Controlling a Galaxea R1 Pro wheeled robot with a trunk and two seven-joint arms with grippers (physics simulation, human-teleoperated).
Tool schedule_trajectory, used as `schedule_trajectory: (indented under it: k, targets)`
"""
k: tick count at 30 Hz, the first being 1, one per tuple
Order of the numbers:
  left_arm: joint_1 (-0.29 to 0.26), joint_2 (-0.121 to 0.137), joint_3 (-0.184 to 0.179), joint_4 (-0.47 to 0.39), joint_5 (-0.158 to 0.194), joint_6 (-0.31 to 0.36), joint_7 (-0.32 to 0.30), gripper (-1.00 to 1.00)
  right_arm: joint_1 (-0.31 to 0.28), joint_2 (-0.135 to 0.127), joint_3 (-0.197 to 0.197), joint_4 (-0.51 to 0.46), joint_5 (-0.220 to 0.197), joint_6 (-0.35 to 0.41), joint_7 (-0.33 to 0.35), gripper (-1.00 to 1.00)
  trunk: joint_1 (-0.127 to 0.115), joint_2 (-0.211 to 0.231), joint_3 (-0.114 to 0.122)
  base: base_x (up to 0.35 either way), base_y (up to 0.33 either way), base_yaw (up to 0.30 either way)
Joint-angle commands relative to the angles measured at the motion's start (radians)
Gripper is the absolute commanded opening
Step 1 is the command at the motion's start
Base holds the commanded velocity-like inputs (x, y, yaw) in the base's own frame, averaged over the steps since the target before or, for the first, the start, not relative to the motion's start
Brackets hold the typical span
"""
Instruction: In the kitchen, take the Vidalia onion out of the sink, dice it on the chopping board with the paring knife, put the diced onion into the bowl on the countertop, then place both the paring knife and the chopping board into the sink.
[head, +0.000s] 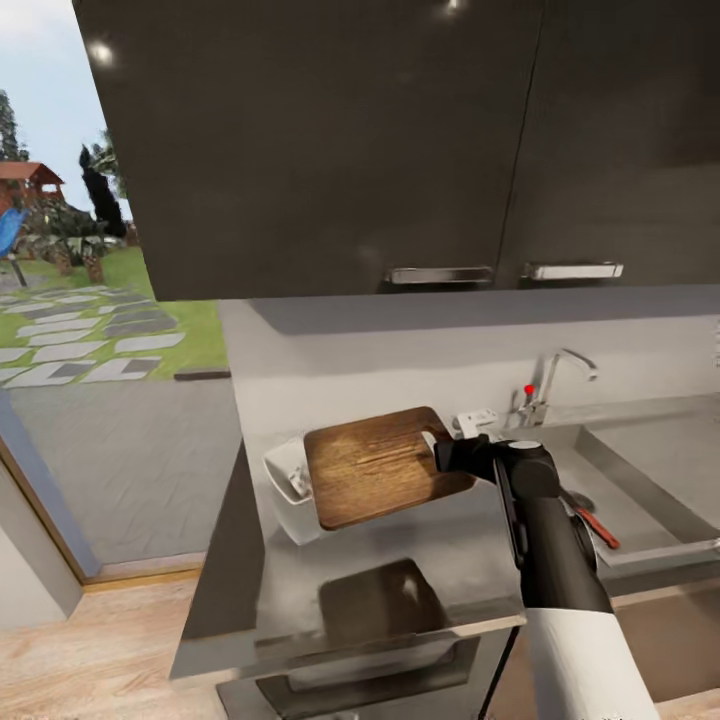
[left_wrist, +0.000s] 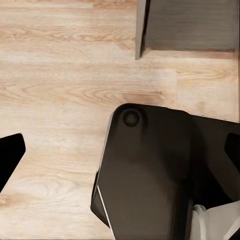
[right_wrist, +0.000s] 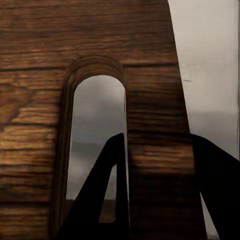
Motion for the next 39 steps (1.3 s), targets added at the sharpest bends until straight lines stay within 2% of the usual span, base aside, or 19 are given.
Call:
schedule_trajectory:
  k: [1, 3, 6, 9, 17, 28, 35, 39]
  targets:
    - [0.001, 0.0, -0.002, -0.002, 0.003, -0.001, 0.002, 1.0, -0.001, 0.001, -0.004, 0.009, 0.005, -0.007, 0.011, -1.0, 0.0, -0.002, -0.002, -0.212, -0.267, 0.0]
    - [0.001, 0.0, -0.001, 0.0, 0.004, -0.001, 0.002, 1.0, -0.001, 0.001, -0.015, 0.031, 0.004, -0.03, 0.01, -1.0, 0.0, -0.002, -0.002, -0.205, -0.271, 0.0]
    - [0.001, 0.001, -0.001, 0.002, 0.004, -0.001, 0.003, 1.0, -0.001, 0.002, -0.059, 0.047, 0.004, -0.058, 0.009, -1.0, 0.0, -0.002, -0.002, -0.188, -0.279, 0.0]
    - [0.001, 0.001, -0.001, 0.003, 0.004, -0.001, 0.003, 1.0, -0.001, 0.002, -0.072, 0.05, 0.004, -0.063, 0.009, -1.0, 0.0, -0.002, -0.002, -0.172, -0.284, 0.0]
    - [0.001, 0.001, 0.0, 0.006, 0.005, -0.001, 0.003, 1.0, -0.001, 0.003, -0.074, 0.079, 0.004, -0.064, 0.008, -1.0, 0.0, -0.002, -0.002, -0.076, -0.31, -0.008]
    - [0.001, 0.003, 0.0, 0.005, 0.005, -0.001, 0.003, 1.0, -0.001, 0.01, -0.073, 0.115, 0.004, -0.066, 0.007, -1.0, 0.0, -0.002, 0.004, -0.002, -0.319, -0.159]
    - [0.001, 0.003, 0.0, 0.005, 0.005, -0.001, 0.003, 1.0, -0.001, 0.012, -0.072, 0.123, 0.004, -0.066, -0.004, -1.0, 0.0, -0.002, 0.005, 0.0, -0.299, 0.004]
    - [0.001, 0.003, 0.0, 0.005, 0.005, -0.001, 0.004, 1.0, -0.001, 0.013, -0.071, 0.149, 0.004, -0.076, -0.03, -1.0, 0.0, -0.002, 0.005, 0.0, -0.292, 0.21]
